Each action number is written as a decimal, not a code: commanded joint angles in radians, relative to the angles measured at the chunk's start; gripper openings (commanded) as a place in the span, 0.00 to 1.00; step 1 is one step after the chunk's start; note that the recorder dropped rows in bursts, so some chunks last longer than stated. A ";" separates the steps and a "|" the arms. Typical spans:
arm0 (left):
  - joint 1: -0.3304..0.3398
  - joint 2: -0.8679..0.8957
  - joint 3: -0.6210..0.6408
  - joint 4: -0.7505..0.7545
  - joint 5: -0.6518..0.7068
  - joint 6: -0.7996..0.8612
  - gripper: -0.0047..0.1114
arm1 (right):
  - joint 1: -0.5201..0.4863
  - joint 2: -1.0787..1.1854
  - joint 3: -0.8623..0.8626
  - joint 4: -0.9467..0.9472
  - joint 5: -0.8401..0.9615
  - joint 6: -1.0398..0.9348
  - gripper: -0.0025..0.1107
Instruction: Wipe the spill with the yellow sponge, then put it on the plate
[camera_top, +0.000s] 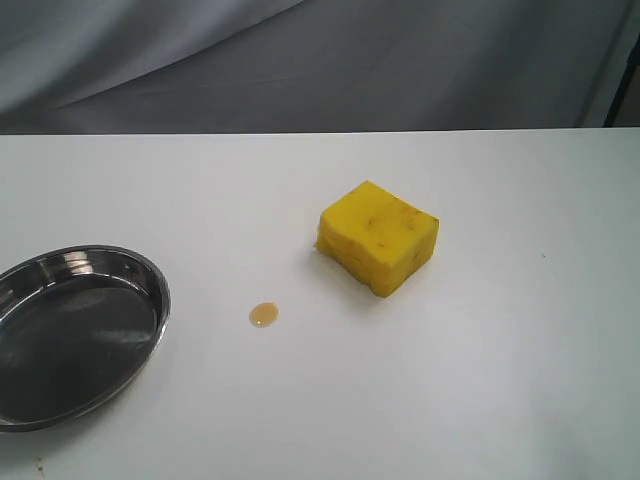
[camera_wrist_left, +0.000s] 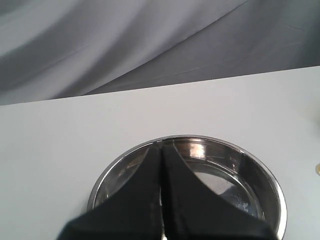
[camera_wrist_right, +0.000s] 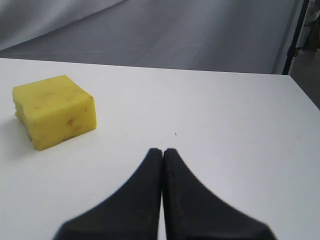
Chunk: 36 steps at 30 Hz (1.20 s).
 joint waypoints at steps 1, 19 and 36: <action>0.001 -0.004 0.002 -0.002 -0.009 0.001 0.04 | -0.006 -0.005 0.003 -0.011 -0.003 -0.003 0.02; 0.001 -0.004 0.002 -0.002 -0.009 0.001 0.04 | -0.006 -0.005 0.003 -0.053 -0.417 0.041 0.02; 0.001 -0.004 0.002 -0.002 -0.009 0.001 0.04 | 0.041 0.060 -0.248 0.082 -0.182 0.351 0.02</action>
